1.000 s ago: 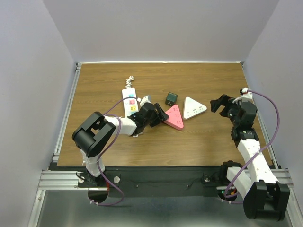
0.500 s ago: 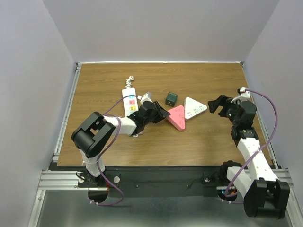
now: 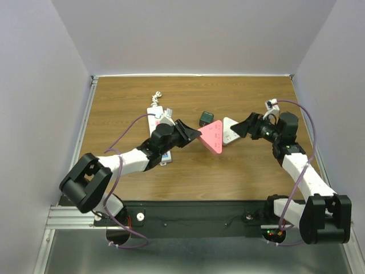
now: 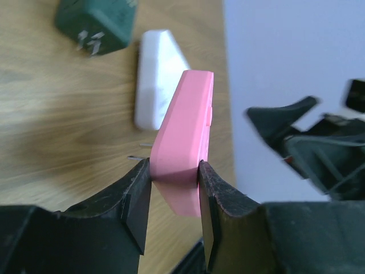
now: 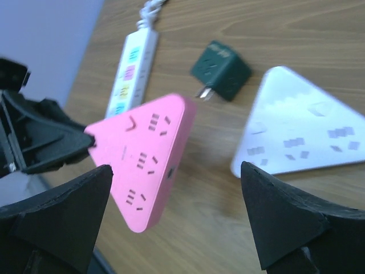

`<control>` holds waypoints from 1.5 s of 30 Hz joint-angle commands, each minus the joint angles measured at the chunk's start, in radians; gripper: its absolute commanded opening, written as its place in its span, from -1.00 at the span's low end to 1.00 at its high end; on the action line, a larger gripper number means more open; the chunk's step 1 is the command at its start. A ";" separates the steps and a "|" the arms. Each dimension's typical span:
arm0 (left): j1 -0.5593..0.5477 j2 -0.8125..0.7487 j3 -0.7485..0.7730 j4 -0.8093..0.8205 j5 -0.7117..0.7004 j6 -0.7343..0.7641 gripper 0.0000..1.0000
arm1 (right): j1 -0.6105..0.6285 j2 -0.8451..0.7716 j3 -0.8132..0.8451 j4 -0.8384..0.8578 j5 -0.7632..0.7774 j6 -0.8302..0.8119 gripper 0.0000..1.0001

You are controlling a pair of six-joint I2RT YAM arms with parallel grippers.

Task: Insert the plug

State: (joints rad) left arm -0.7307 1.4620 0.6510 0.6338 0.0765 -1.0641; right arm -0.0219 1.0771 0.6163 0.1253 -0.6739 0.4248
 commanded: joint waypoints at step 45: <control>0.047 -0.181 -0.111 0.445 0.167 -0.122 -0.89 | 0.264 0.276 0.074 0.766 -0.326 0.563 -0.99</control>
State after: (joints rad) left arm -0.6704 1.2816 0.5510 0.9482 0.1909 -1.1744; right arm 0.2176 1.3411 0.6601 0.8062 -0.9543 1.0256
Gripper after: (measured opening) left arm 0.445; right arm 0.424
